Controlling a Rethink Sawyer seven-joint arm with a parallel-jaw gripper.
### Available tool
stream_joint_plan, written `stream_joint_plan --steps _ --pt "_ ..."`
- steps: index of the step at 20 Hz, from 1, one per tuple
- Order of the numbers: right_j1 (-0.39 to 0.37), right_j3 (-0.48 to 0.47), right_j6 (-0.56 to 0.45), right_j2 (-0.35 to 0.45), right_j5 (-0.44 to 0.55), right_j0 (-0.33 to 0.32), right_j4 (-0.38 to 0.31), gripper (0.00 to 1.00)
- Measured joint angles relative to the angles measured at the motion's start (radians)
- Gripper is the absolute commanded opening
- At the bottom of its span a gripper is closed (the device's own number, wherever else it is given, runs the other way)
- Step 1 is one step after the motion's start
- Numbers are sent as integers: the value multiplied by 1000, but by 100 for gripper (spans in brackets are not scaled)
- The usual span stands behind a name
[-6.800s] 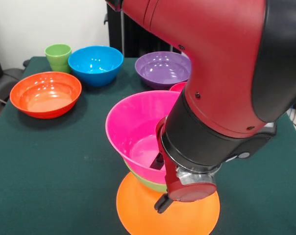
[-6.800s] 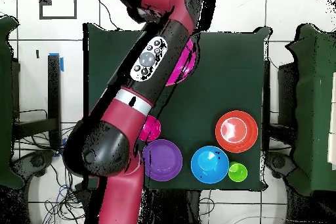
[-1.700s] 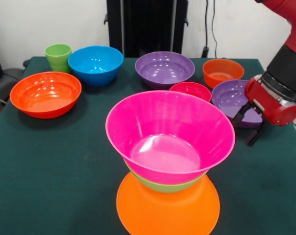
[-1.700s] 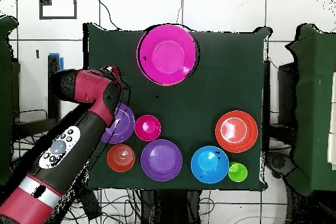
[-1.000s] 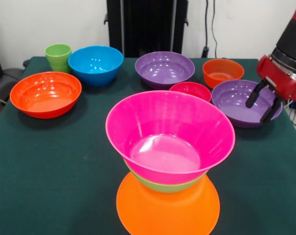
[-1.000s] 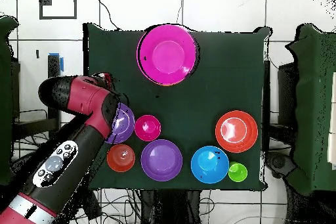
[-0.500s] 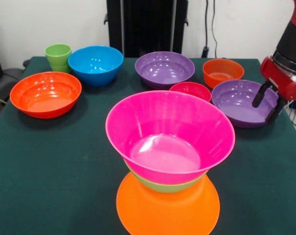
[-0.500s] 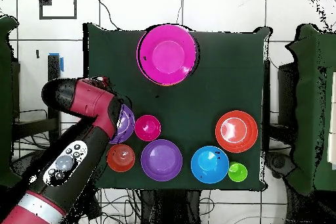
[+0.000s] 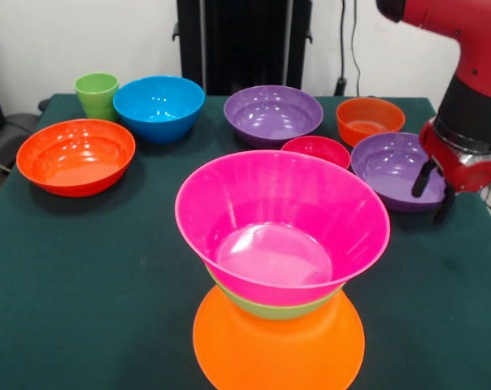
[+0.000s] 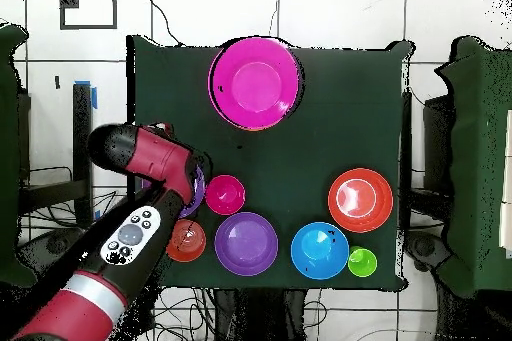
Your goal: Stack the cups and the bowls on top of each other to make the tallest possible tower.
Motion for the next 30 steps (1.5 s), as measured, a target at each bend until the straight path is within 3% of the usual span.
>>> stream_joint_plan --steps 9,30 --pt "-4 6 0 74 -50 -47 -1 100" --pt "-14 6 0 79 -32 -44 -1 100"
